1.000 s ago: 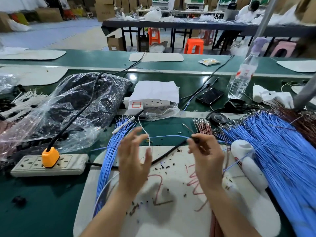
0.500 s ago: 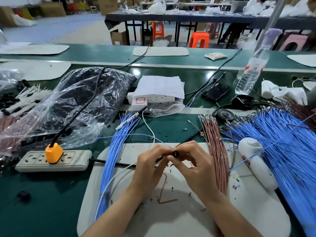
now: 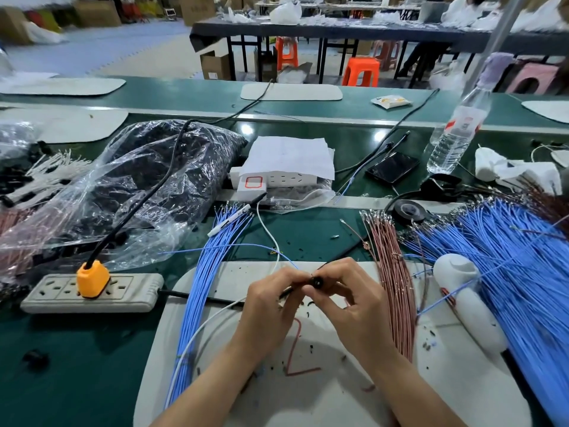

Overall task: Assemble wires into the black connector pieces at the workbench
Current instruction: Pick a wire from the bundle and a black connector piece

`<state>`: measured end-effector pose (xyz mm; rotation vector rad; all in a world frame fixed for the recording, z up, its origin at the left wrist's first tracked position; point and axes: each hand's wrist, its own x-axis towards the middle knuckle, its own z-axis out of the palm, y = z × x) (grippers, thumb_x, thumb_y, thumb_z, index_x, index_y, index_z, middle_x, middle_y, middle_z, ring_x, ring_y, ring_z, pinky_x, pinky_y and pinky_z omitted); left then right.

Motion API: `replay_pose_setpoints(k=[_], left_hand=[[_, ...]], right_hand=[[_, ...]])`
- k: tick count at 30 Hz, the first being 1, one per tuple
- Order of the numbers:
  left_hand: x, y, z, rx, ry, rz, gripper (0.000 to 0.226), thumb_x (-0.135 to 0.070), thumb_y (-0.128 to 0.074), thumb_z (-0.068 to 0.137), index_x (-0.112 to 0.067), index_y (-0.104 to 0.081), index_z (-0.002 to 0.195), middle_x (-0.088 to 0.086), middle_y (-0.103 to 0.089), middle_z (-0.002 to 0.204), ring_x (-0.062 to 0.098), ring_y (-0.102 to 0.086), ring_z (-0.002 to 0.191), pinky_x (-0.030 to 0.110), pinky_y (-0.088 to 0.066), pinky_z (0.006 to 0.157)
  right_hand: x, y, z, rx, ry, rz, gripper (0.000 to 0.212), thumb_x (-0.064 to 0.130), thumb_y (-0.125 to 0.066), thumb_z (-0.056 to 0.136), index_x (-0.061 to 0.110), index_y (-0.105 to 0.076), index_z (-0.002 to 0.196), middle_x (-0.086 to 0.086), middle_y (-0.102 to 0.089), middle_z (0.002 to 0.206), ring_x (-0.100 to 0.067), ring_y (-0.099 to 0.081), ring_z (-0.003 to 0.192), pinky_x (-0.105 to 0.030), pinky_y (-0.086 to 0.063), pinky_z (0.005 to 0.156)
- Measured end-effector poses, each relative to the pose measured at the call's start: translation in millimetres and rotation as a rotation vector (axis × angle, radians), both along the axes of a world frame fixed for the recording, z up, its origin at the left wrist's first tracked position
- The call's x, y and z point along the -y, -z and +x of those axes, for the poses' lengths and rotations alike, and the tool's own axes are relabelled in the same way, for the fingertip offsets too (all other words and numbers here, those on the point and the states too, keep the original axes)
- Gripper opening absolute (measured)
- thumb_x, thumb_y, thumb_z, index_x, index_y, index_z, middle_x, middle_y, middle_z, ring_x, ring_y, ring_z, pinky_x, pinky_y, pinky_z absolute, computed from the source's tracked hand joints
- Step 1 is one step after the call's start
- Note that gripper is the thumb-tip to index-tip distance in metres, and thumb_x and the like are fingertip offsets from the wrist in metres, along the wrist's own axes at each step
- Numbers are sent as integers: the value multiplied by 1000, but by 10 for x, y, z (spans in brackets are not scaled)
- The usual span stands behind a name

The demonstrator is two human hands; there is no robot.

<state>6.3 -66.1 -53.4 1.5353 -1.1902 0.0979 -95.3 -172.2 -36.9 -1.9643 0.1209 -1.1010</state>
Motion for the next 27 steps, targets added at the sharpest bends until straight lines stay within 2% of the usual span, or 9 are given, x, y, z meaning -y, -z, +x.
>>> replay_pose_setpoints(k=[5,11,14,16,19,21,24,27], left_hand=[[-3,6,2,-13,13,-21,21,-3,-61,86,-15,-66,102,-6,-70,92,7,-67,82,23,-54,71],[-3,28,5,-1,37,-3,17,-6,-58,90,-8,-68,104,-6,-71,96,5,-68,87,22,-54,75],[-12,24,10,-4,47,2,16,-11,-56,92,-14,-66,105,-9,-70,95,5,-67,85,22,-54,74],[-4,26,14,4,38,23,18,-6,-57,91,-18,-64,103,-11,-68,94,5,-66,82,23,-54,72],[1,48,29,1,27,55,16,-1,-58,89,-11,-67,98,-7,-70,90,8,-66,78,30,-55,68],[-4,55,34,12,33,70,15,-2,-57,89,-10,-67,99,-6,-69,89,9,-66,78,30,-54,68],[-15,37,27,59,65,69,19,-8,-57,93,-12,-63,110,-5,-68,94,6,-66,81,24,-54,72],[-5,13,3,29,62,37,24,-22,-57,94,-16,-59,117,-14,-67,101,1,-67,85,18,-53,77]], right_hand=[[16,9,5,-10,30,-65,13,10,-76,77,4,-69,88,0,-60,84,-8,-61,71,-26,-55,62],[13,-1,-4,8,35,-56,14,15,-74,78,4,-70,87,-1,-61,83,-11,-62,71,-28,-55,60],[2,-5,-6,20,38,-69,14,11,-75,77,3,-71,88,-3,-61,84,-12,-63,73,-28,-56,60],[-13,-1,-13,29,46,-65,14,8,-75,76,2,-71,87,-4,-61,84,-12,-64,73,-27,-56,60],[-23,1,-17,30,54,-79,13,8,-75,77,1,-70,87,-4,-61,84,-12,-64,72,-26,-56,61],[-8,4,-12,19,47,-94,12,8,-75,77,4,-70,87,-2,-61,84,-12,-64,72,-26,-56,61],[-5,-4,7,-63,38,5,20,10,-76,75,18,-62,86,5,-60,79,-11,-62,70,-25,-55,63],[50,-49,-1,-170,18,82,26,20,-81,71,24,-57,82,10,-61,76,-8,-60,73,-20,-50,70]])
